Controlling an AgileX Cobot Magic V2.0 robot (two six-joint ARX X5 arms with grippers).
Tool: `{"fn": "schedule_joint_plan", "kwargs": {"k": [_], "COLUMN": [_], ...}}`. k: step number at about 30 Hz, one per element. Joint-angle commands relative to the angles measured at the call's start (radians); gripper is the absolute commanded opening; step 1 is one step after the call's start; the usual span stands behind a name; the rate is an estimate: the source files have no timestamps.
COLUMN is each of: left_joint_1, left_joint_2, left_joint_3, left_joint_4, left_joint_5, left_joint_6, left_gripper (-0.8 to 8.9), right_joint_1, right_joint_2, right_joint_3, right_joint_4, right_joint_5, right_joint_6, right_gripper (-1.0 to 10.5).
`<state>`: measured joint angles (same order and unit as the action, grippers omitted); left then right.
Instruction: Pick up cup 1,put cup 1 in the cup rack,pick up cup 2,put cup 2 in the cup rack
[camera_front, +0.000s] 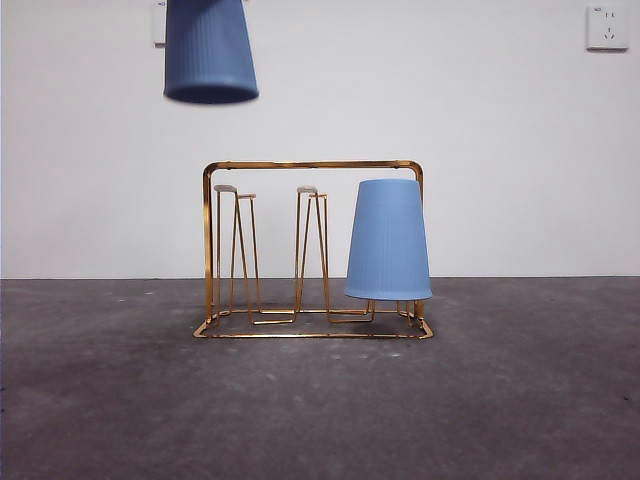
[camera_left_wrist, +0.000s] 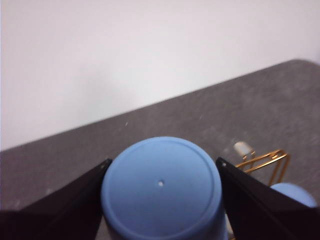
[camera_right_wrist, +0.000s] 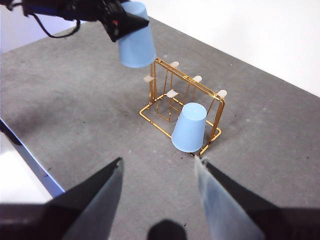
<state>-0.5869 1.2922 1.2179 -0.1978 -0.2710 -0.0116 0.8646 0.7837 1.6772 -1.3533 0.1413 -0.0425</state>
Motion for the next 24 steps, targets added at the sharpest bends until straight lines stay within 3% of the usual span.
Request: {"fn": "schedule_joint_plan", "kwargs": {"k": [1, 24], "left_joint_1": [0.015, 0.045], "left_joint_2": [0.038, 0.251], "left_joint_3": [-0.005, -0.008], "left_joint_4": [0.012, 0.051], "left_joint_5": [0.014, 0.038], "left_joint_6": [-0.012, -0.074], "left_gripper": [-0.06, -0.06], "right_joint_1": [0.000, 0.000], "right_joint_2": [-0.003, -0.003], "right_joint_3": [-0.005, -0.005], "right_joint_4": [-0.023, -0.023], "right_joint_5": [0.002, 0.017], "right_joint_6": [0.014, 0.024], "right_gripper": [2.5, 2.5]}}
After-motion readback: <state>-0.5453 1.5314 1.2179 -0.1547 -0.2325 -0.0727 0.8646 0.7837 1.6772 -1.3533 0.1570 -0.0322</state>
